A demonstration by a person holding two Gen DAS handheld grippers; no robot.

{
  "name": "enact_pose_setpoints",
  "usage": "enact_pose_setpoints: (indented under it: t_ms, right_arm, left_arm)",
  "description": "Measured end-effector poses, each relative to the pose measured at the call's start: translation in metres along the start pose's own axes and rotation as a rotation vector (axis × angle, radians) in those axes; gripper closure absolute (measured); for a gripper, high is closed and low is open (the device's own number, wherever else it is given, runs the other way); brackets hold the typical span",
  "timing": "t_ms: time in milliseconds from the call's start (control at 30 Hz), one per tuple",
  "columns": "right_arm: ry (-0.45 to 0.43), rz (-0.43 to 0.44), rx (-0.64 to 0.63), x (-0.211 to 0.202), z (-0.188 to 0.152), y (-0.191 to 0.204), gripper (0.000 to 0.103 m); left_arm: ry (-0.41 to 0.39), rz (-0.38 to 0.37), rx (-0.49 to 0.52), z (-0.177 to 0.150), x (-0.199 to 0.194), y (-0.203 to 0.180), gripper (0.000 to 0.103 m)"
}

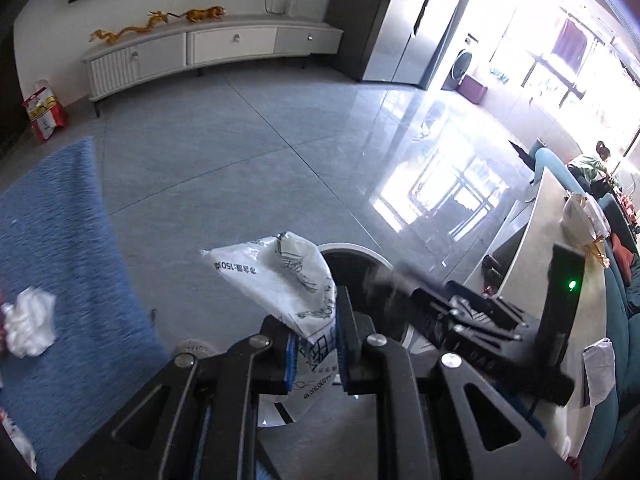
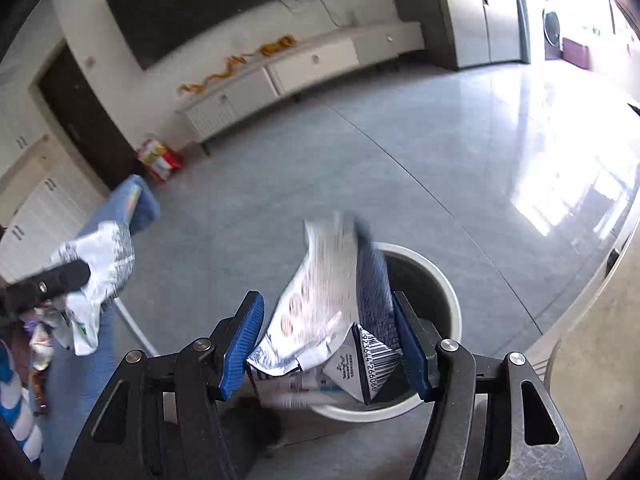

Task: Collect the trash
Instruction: 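Carry the white bag and carton to the bin and release both, then move both tools back over the remaining trash on the rug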

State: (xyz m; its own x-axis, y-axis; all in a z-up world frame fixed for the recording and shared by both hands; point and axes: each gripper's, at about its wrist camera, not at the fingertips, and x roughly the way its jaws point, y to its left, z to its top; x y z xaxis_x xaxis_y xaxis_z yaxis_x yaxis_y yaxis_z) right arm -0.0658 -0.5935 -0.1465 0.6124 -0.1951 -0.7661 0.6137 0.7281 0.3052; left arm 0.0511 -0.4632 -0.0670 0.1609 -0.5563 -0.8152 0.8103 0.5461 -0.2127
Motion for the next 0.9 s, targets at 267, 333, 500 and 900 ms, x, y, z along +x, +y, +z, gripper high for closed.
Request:
enact_pose_setpoints:
  t_ms: [267, 333, 500, 900]
  right_arm:
    - [0.045, -0.073, 0.012, 0.031, -0.008, -0.028, 0.040]
    - [0.039, -0.080, 0.005, 0.032, -0.006, -0.028, 0.040]
    - [0.020, -0.081, 0.003, 0.037, 0.006, -0.028, 0.047]
    - [-0.079, -0.036, 0.008, -0.014, 0.018, -0.012, 0.037]
  left_arm:
    - [0.049, -0.047, -0.033, 0.022, 0.042, -0.005, 0.075]
    - [0.041, -0.057, -0.040, 0.020, 0.038, -0.005, 0.069]
    - [0.041, -0.076, -0.034, 0.017, 0.034, -0.009, 0.069]
    - [-0.058, -0.055, -0.058, 0.004, -0.019, 0.004, 0.059]
